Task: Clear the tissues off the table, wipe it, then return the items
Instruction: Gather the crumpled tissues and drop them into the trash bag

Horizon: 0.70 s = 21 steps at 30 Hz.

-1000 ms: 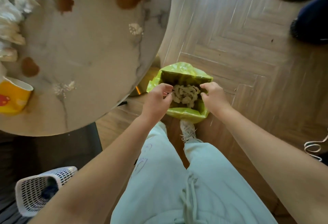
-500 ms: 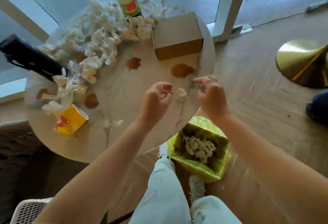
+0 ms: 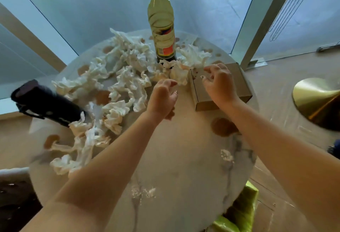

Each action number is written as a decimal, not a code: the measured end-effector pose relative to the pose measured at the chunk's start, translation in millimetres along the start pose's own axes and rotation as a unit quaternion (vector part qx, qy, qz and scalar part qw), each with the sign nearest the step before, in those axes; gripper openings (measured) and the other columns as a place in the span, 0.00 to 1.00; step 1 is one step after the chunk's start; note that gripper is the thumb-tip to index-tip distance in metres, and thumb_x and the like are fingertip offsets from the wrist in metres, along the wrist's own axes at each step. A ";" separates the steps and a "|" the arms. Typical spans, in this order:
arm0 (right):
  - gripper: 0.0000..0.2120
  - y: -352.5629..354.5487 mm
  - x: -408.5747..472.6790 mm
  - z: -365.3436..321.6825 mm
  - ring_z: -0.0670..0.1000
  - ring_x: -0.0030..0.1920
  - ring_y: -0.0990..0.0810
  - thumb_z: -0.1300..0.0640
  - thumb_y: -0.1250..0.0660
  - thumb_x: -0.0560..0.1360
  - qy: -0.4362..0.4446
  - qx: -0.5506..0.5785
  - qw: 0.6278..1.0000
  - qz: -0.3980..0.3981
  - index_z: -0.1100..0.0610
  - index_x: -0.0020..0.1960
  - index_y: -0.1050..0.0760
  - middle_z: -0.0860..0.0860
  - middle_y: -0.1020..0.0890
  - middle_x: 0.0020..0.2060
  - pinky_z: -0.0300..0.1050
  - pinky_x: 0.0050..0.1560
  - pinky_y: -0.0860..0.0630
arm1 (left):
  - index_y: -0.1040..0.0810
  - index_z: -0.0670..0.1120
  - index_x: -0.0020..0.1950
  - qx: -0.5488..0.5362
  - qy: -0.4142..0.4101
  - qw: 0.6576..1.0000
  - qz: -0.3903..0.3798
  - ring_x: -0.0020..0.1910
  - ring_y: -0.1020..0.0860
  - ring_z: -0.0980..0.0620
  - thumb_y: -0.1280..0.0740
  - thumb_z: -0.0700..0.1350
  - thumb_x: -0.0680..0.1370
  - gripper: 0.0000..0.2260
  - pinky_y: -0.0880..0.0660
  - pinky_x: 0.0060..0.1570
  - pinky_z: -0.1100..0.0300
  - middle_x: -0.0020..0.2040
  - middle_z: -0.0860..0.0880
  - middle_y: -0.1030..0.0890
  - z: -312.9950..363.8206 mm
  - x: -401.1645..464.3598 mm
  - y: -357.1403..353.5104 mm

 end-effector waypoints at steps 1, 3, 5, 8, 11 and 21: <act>0.16 -5.1 10.4 -0.4 0.57 0.57 0.25 0.61 0.34 0.75 -0.007 -0.005 1.000 -0.011 0.63 0.62 0.28 0.59 0.25 0.57 0.44 0.59 0.27 | 0.25 0.38 0.60 0.017 -0.013 1.000 0.001 0.53 0.23 0.45 0.32 0.35 0.73 0.15 0.27 0.57 0.58 0.56 0.41 0.24 -2.4 12.7 0.5; 0.20 -14.7 29.2 -2.4 0.57 0.59 0.27 0.60 0.33 0.74 -0.016 -0.011 0.999 -0.031 0.62 0.65 0.30 0.60 0.27 0.61 0.44 0.61 0.30 | 0.27 0.39 0.63 0.048 -0.027 0.998 -0.012 0.57 0.25 0.42 0.33 0.35 0.73 0.18 0.27 0.59 0.55 0.60 0.40 0.27 -6.8 39.5 -1.3; 0.23 -23.4 44.3 -6.3 0.57 0.62 0.29 0.60 0.33 0.74 -0.016 -0.018 0.998 -0.051 0.61 0.68 0.33 0.60 0.30 0.63 0.42 0.62 0.33 | 0.31 0.40 0.67 0.074 -0.046 0.996 -0.032 0.64 0.29 0.43 0.33 0.36 0.73 0.22 0.30 0.63 0.55 0.66 0.42 0.31 -9.0 65.1 -5.2; 0.25 -36.9 60.2 -9.3 0.57 0.63 0.30 0.60 0.33 0.74 -0.017 -0.028 0.997 -0.075 0.59 0.69 0.34 0.60 0.31 0.64 0.42 0.63 0.35 | 0.36 0.45 0.71 0.107 -0.051 0.989 -0.089 0.68 0.33 0.45 0.33 0.39 0.75 0.25 0.32 0.65 0.51 0.72 0.45 0.36 -11.0 95.2 -17.6; 0.18 -45.4 67.9 -4.6 0.57 0.60 0.27 0.64 0.36 0.75 -0.020 -0.053 0.996 -0.075 0.60 0.64 0.28 0.60 0.28 0.60 0.41 0.59 0.33 | 0.34 0.46 0.70 0.167 -0.056 0.973 -0.148 0.65 0.30 0.43 0.35 0.43 0.77 0.22 0.30 0.62 0.49 0.69 0.45 0.33 -18.3 111.8 -35.3; 0.09 -16.4 58.0 5.8 0.54 0.51 0.23 0.70 0.40 0.74 -0.003 -0.008 1.000 0.024 0.65 0.48 0.21 0.60 0.21 0.48 0.34 0.52 0.31 | 0.23 0.35 0.44 0.112 -0.105 0.988 -0.022 0.43 0.24 0.39 0.37 0.30 0.74 0.04 0.26 0.44 0.51 0.44 0.36 0.24 -19.3 94.6 -13.4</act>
Point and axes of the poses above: each hand's wrist, its own x-axis towards the middle knuckle, its own y-axis out of the back of the hand, z = x × y, the point moved 3 cm from there along x, towards the middle knuckle
